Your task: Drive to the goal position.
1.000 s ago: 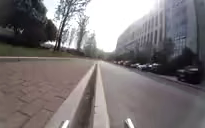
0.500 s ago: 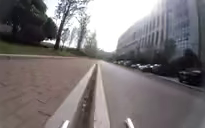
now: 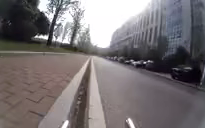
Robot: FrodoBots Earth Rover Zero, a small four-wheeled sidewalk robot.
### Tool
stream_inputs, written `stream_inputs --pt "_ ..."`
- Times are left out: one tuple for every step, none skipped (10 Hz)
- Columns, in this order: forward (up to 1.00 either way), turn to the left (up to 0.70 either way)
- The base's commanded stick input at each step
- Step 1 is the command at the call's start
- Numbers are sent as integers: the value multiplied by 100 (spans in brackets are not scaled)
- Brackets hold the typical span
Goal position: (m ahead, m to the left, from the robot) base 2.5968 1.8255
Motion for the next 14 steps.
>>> stream_inputs --pt "0 0" --pt "0 0" --pt "0 0" --pt "0 0" --pt "0 0" --pt "0 0" --pt "0 0" --pt "-31 0" --pt "-45 0" --pt "-45 0" --pt "-45 0" --pt "-45 9" --pt "-45 27" --pt "-45 27"
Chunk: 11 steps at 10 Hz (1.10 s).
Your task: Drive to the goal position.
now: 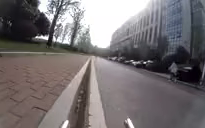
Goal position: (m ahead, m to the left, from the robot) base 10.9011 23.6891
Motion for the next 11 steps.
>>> stream_inputs --pt "-45 27" --pt "-45 27" --pt "-45 27" --pt "-43 27" --pt "-19 24" --pt "0 7" --pt "0 0" --pt "0 0" --pt "0 0" --pt "0 0" --pt "0 0"
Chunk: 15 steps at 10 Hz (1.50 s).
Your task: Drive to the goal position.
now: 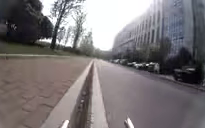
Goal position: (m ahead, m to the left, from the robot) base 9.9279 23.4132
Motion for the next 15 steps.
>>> stream_inputs --pt "0 0" --pt "0 0" --pt "0 0" --pt "0 0" --pt "0 -18" --pt "0 -44" --pt "0 -45" --pt "28 -48" --pt "70 -14" --pt "70 -14" --pt "70 -14" --pt "70 -14" --pt "70 -14" --pt "70 -14" --pt "70 -14"
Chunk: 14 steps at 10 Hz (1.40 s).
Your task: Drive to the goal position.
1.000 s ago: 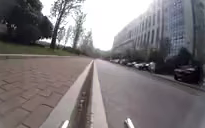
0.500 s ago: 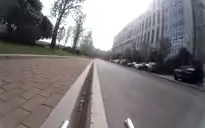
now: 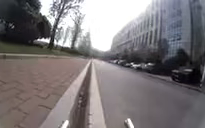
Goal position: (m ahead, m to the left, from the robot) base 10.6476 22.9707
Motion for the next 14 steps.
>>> stream_inputs --pt "70 -14" --pt "70 -14" --pt "70 -14" --pt "70 -14" --pt "70 -14" --pt "70 -14" --pt "70 -14" --pt "21 -20" --pt "0 -12" --pt "-7 0" --pt "-45 0" --pt "-59 12" --pt "-70 14" --pt "-70 14"
